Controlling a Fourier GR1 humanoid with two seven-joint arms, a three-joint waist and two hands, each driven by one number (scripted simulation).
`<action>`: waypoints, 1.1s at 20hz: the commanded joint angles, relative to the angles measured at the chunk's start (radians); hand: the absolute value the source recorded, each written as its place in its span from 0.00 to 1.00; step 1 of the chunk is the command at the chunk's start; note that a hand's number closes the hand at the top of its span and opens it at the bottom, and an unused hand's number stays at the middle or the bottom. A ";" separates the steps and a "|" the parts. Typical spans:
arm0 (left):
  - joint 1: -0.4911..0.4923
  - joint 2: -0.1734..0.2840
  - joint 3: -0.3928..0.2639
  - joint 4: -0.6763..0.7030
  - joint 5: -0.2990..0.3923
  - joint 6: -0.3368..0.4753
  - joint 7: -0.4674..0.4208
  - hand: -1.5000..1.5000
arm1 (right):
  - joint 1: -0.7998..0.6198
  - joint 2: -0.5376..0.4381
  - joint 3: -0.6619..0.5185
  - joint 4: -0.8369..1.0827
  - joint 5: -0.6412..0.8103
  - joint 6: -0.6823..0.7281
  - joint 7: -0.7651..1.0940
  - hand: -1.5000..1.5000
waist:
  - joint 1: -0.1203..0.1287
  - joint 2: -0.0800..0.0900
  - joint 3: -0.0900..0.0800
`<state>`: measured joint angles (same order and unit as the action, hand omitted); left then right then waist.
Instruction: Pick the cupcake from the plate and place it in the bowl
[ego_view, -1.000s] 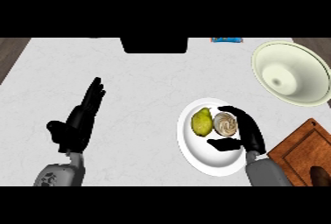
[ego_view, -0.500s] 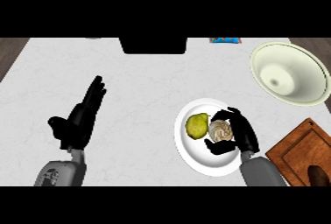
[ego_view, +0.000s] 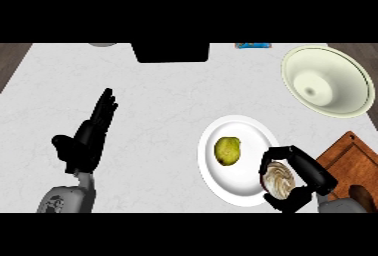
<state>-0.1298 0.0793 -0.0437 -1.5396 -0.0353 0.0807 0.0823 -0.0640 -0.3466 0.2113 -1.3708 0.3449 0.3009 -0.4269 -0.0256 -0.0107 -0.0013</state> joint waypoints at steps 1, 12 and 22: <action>-0.031 -0.013 0.008 0.031 -0.008 0.019 -0.004 0.50 | 0.063 -0.120 -0.067 -0.114 -0.143 0.146 -0.229 1.00 | -0.007 0.007 0.002; 0.030 0.006 0.001 -0.049 0.004 -0.013 0.018 0.50 | 0.267 -0.290 -0.455 -0.689 -0.460 0.204 0.003 1.00 | 0.001 0.004 -0.001; -0.018 0.004 0.006 -0.035 -0.010 -0.013 0.042 0.50 | -0.046 -0.373 -0.564 -0.766 -0.675 0.106 0.563 1.00 | 0.027 0.009 0.000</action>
<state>-0.1484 0.0704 -0.0462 -1.5521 -0.0467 0.0742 0.1015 -0.0177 -0.6675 -0.3036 -2.0920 -0.2357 0.4306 -0.0543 -0.0040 -0.0018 -0.0013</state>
